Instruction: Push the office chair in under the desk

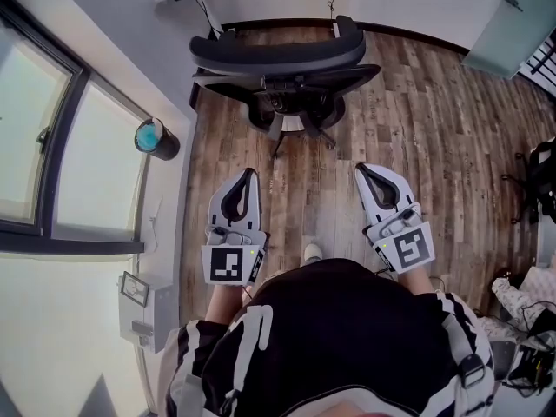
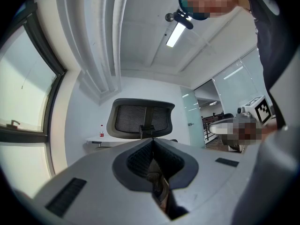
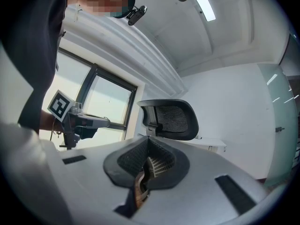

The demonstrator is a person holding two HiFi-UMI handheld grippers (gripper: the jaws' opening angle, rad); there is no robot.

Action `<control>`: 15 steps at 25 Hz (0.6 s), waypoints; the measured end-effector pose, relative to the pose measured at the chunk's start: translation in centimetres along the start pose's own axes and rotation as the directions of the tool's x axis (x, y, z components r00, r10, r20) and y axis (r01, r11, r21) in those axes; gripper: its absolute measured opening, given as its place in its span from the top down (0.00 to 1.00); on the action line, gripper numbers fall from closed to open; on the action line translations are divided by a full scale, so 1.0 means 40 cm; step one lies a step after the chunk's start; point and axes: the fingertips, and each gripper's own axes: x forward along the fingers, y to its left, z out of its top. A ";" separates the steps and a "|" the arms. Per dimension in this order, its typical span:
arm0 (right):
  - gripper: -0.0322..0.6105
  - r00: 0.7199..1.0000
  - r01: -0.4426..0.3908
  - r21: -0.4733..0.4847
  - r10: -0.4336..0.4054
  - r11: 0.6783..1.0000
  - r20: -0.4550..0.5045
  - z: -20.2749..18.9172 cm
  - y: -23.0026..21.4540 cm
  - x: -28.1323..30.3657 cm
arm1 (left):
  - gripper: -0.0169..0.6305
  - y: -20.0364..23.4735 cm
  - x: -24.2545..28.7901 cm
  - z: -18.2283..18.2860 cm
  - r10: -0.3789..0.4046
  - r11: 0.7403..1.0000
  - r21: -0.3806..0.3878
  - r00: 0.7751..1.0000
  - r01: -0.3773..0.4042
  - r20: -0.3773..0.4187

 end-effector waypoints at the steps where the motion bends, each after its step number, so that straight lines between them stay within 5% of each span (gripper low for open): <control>1: 0.94 1.000 -0.005 0.001 0.005 1.000 0.002 -0.001 -0.003 0.003 | 0.96 0.003 0.002 0.000 0.008 1.000 0.001 1.000 -0.008 0.004; 15: 0.94 0.999 -0.042 0.014 0.042 0.999 0.017 -0.003 0.028 0.044 | 0.96 0.034 0.011 0.000 0.029 1.000 -0.002 1.000 -0.029 -0.005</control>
